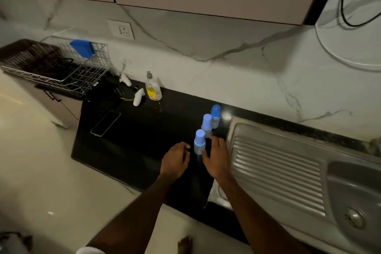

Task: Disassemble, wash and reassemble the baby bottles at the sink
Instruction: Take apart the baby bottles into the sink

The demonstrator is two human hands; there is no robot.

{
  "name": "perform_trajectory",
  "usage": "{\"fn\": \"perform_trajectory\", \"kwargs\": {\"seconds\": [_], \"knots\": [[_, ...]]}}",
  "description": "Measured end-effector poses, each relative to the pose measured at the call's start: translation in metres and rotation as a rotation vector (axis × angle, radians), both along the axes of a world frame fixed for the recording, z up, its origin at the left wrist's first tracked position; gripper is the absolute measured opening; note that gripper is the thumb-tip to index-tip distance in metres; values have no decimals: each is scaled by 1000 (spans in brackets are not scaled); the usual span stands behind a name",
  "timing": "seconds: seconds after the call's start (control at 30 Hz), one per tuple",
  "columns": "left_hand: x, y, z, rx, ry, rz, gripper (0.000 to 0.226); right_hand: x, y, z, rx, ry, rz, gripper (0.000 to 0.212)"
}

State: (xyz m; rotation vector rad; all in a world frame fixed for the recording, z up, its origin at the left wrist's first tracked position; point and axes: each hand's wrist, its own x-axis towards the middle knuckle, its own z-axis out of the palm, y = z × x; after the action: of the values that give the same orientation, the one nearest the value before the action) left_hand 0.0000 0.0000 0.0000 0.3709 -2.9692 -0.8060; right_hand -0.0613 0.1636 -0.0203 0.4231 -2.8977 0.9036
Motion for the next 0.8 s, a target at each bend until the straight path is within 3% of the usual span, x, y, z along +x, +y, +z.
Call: {"fn": "perform_trajectory", "kwargs": {"seconds": [0.13,0.2,0.27,0.4,0.6,0.8], "knots": [[-27,-10,1,158,-66,-31,65,-19,-19,6,-54,-33,-64,45],[-42,-16,-4,185,-87,-73,73,-28,-26,5,-47,-69,-91,43],[-49,-19,0,209,-105,-125,68,-34,-31,5,-60,-107,-102,45],[-64,-19,-4,213,-109,-235,36,-38,-40,0,-81,-203,-94,40],[-74,-18,-16,277,-112,-311,35,-31,-31,-10,-125,-220,-98,35],[-84,17,-21,344,-141,-470,43,-17,8,-8,-266,-221,-248,34]]}}
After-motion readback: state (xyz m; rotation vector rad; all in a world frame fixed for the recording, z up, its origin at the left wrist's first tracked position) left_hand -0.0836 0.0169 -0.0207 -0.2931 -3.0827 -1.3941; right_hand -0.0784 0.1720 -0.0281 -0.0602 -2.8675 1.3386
